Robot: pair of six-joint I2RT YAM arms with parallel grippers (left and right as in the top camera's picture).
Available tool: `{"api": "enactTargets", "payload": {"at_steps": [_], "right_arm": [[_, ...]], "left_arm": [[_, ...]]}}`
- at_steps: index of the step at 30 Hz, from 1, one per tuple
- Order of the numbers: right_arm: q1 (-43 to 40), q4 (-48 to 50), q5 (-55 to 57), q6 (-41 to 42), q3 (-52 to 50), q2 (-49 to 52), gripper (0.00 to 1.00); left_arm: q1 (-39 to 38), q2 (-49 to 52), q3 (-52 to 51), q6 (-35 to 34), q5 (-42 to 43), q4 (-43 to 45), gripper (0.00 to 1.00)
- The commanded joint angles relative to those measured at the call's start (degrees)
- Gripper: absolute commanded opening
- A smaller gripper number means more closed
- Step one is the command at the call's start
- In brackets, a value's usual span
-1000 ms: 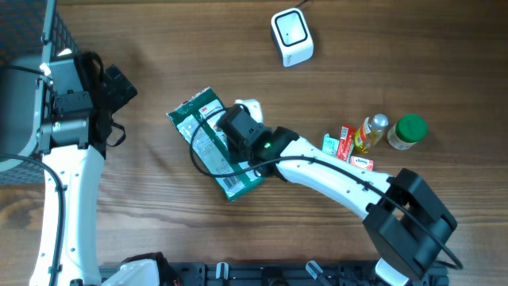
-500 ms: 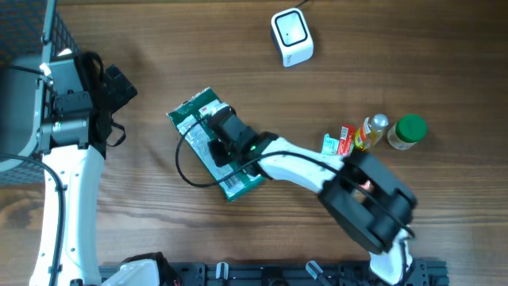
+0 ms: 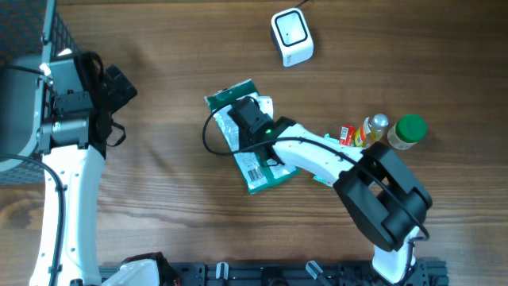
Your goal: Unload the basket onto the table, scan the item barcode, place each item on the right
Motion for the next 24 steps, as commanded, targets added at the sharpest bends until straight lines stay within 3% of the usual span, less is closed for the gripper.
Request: {"api": "enactTargets", "payload": {"at_steps": [1, 7, 14, 24], "right_arm": [[0.46, -0.48, 0.74, -2.60, -0.20, -5.92, 0.09], [-1.05, -9.70, 1.18, -3.37, -0.20, -13.57, 0.08], [-3.37, -23.63, 1.18, 2.10, -1.25, -13.86, 0.08], [-3.39, -21.84, -8.22, 4.42, -8.87, -13.84, 0.11]], "left_arm": [[0.22, -0.04, 0.22, 0.50, -0.31, 0.15, 1.00], [0.22, -0.04, 0.20, 0.50, -0.31, 0.15, 1.00], [0.22, -0.04, 0.20, 0.50, -0.31, 0.15, 1.00], [0.22, -0.04, 0.20, 0.50, -0.31, 0.15, 1.00]]}}
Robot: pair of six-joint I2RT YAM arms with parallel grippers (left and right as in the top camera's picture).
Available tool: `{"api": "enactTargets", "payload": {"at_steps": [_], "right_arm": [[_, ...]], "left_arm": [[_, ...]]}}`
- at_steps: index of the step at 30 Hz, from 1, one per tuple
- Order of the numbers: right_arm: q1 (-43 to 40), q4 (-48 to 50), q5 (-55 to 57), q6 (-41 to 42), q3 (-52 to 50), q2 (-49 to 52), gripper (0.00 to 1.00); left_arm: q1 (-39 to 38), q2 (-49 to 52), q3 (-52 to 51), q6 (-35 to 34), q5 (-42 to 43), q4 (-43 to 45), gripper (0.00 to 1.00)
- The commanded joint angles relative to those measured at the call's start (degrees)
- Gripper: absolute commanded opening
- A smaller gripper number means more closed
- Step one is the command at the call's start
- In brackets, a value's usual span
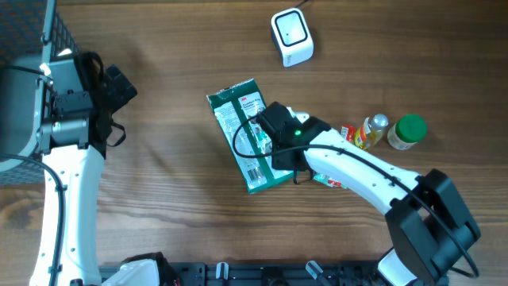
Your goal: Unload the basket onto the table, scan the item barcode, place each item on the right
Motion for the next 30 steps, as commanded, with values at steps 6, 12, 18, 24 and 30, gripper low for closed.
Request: {"api": "enactTargets", "payload": {"at_steps": [6, 12, 18, 24, 30], "right_arm": [[1.03, 8.41, -21.84, 0.15, -2.10, 0.28, 0.15], [3.21, 13.03, -19.12, 0.11, -2.10, 0.28, 0.16], [3.30, 13.14, -3.43, -2.23, -2.10, 0.28, 0.24], [3.32, 14.80, -4.68, -0.35, -2.10, 2.45, 0.44], [3.37, 16.06, -10.51, 1.40, -2.10, 7.13, 0.46]], "left_arm": [[0.22, -0.04, 0.22, 0.48, -0.31, 0.17, 1.00], [0.22, -0.04, 0.20, 0.48, -0.31, 0.17, 1.00], [0.22, -0.04, 0.22, 0.48, -0.31, 0.17, 1.00], [0.22, -0.04, 0.20, 0.48, -0.31, 0.17, 1.00], [0.22, -0.04, 0.22, 0.48, -0.31, 0.17, 1.00]]}}
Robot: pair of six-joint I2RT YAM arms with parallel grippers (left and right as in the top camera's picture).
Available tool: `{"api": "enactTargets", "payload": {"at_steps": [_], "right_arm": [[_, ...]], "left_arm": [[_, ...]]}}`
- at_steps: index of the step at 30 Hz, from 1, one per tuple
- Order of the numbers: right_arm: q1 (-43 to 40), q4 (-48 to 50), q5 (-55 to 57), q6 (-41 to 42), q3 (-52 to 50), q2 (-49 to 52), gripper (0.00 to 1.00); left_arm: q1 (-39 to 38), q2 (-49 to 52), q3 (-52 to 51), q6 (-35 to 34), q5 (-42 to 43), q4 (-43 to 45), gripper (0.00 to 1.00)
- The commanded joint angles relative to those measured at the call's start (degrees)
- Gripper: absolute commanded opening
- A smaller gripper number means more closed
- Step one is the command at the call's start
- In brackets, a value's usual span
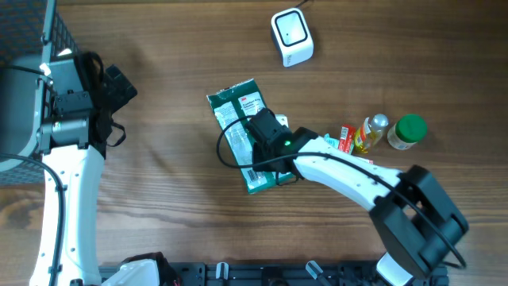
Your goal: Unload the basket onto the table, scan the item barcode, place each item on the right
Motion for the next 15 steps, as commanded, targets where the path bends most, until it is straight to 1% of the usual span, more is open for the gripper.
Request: {"api": "enactTargets", "payload": {"at_steps": [1, 4, 7, 10, 15], "right_arm": [[0.02, 1.53, -4.24, 1.57, -0.22, 4.46, 0.46], [0.02, 5.57, -9.03, 1.57, -0.22, 6.86, 0.49], [0.02, 9.60, -11.50, 1.11, -0.22, 8.96, 0.47], [0.02, 10.08, -10.86, 0.98, -0.22, 9.22, 0.46], [0.02, 9.88, -10.91, -1.14, 0.46, 8.83, 0.48]], "left_arm": [[0.22, -0.04, 0.22, 0.50, -0.31, 0.15, 1.00], [0.22, -0.04, 0.20, 0.50, -0.31, 0.15, 1.00], [0.22, -0.04, 0.22, 0.50, -0.31, 0.15, 1.00], [0.22, -0.04, 0.22, 0.50, -0.31, 0.15, 1.00], [0.22, -0.04, 0.20, 0.50, -0.31, 0.15, 1.00]]}}
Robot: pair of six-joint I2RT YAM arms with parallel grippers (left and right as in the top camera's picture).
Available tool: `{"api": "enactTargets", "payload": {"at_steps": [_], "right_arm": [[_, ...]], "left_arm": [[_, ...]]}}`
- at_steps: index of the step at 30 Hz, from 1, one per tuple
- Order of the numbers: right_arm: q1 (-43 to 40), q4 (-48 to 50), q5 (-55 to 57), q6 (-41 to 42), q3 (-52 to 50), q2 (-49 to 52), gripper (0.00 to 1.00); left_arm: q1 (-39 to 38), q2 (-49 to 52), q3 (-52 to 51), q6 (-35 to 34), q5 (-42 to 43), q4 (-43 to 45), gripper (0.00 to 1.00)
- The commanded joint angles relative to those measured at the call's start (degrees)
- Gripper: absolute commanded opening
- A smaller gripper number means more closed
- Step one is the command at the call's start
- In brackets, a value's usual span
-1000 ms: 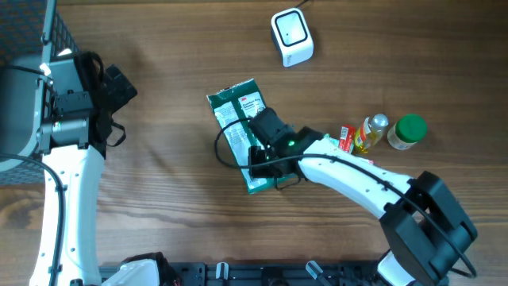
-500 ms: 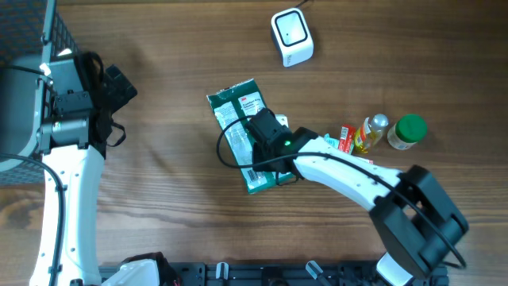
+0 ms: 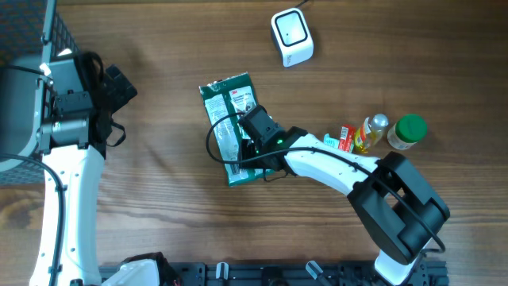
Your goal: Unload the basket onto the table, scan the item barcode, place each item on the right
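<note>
A green packet (image 3: pixel 225 94) with white labels lies flat on the wooden table left of centre in the overhead view, its barcode end toward the front. My right gripper (image 3: pixel 248 129) rests on the packet's middle and seems shut on it, though the wrist body hides the fingers. The white barcode scanner (image 3: pixel 291 36) stands at the back, up and to the right of the packet. My left gripper (image 3: pixel 121 84) is held far off at the left edge, and its jaws are too dark to read.
At the right stand a small yellow bottle (image 3: pixel 370 131), a green-lidded jar (image 3: pixel 406 132) and a red-and-white pack (image 3: pixel 343 137). A dark mesh basket (image 3: pixel 55 24) fills the top left corner. A black rail (image 3: pixel 262 274) runs along the front edge.
The green packet has shifted left and a little toward the back, and my right gripper has moved with it. The left arm has not moved.
My right gripper was first over the upper half of the packet. Then it was at the packet's right edge, then on its middle. The packet stayed in much the same spot until now, when it lies further left.
</note>
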Motion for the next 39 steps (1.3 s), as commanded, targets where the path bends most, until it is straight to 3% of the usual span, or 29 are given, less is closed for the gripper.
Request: {"api": "enactTargets", "payload": {"at_steps": [1, 6, 12, 16, 17, 39], "right_arm": [[0.04, -0.94, -1.68, -2.78, 0.11, 2.75, 0.50], [-0.04, -1.38, -0.61, -6.05, 3.52, -1.66, 0.60], [-0.07, -6.86, 8.11, -7.19, 4.35, -7.98, 0.70], [-0.07, -11.76, 15.98, -7.08, 4.26, -7.98, 0.88], [-0.07, -12.35, 16.83, -7.06, 4.24, -7.80, 1.00], [-0.13, -10.49, 22.25, -7.04, 3.43, -6.75, 1.00]], "left_arm": [[0.22, -0.04, 0.22, 0.48, -0.31, 0.15, 1.00], [0.22, -0.04, 0.20, 0.48, -0.31, 0.15, 1.00], [0.22, -0.04, 0.20, 0.48, -0.31, 0.15, 1.00], [0.22, -0.04, 0.22, 0.48, -0.31, 0.15, 1.00], [0.22, -0.04, 0.20, 0.48, -0.31, 0.15, 1.00], [0.22, -0.04, 0.20, 0.48, -0.31, 0.15, 1.00]]}}
